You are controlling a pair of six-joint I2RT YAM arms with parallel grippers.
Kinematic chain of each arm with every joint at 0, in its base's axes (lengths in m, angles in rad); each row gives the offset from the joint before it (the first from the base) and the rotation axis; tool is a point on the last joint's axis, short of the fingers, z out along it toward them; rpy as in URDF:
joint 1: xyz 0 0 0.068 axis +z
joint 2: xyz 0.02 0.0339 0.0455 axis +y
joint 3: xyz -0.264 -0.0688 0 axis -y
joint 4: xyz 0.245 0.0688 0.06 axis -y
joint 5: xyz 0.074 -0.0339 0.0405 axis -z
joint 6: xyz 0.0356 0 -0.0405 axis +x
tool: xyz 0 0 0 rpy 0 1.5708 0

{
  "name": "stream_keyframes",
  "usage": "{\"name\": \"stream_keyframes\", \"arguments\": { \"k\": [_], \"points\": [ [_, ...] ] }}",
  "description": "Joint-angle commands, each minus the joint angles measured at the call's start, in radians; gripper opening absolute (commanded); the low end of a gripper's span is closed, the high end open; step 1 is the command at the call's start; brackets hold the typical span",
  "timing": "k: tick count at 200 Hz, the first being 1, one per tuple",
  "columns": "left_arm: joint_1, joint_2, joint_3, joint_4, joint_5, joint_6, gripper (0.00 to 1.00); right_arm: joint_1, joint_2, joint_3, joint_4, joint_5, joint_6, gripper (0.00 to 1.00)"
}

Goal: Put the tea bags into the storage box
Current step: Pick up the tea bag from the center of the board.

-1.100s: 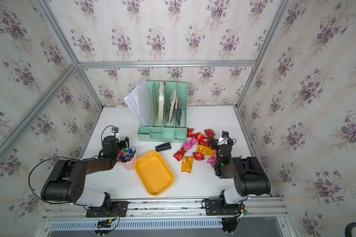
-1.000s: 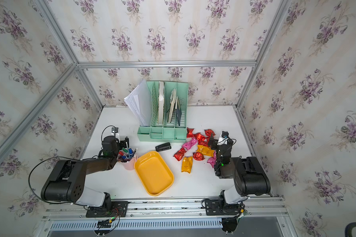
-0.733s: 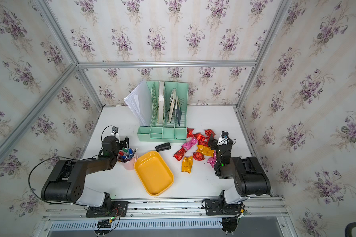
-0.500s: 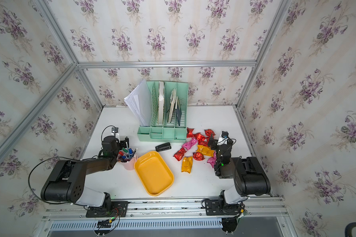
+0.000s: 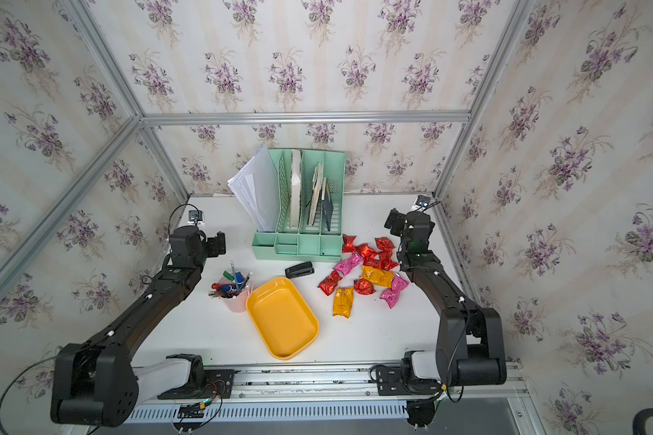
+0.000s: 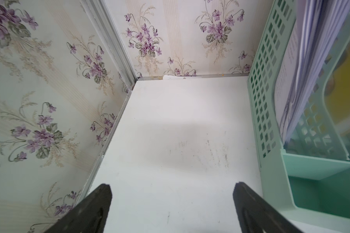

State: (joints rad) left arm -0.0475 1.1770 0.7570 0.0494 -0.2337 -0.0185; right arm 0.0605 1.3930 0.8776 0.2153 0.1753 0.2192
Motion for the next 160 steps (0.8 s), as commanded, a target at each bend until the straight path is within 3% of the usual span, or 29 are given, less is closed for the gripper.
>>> {"name": "stream_keyframes", "arguments": {
  "k": [1,21,46,84,122,160],
  "points": [
    [-0.003,-0.054,0.061,-0.224,-0.005,-0.054,0.99,0.009,0.017,0.07,-0.416,-0.166,0.107,0.88],
    [-0.015,-0.1,0.155,-0.432,0.034,-0.138,0.99,0.052,0.0,0.076,-0.539,-0.265,0.153,0.8],
    [-0.076,-0.159,0.204,-0.622,0.054,-0.311,0.99,0.204,-0.056,-0.001,-0.603,-0.308,0.182,0.76],
    [-0.345,-0.237,0.201,-0.795,-0.029,-0.53,0.99,0.409,-0.136,-0.121,-0.598,-0.316,0.316,0.7],
    [-0.519,-0.206,0.22,-0.801,0.046,-0.656,0.99,0.458,-0.152,-0.202,-0.557,-0.305,0.36,0.66],
    [-0.645,-0.087,0.325,-0.823,-0.017,-0.652,0.99,0.461,-0.087,-0.253,-0.449,-0.32,0.384,0.6]
  ]
}}
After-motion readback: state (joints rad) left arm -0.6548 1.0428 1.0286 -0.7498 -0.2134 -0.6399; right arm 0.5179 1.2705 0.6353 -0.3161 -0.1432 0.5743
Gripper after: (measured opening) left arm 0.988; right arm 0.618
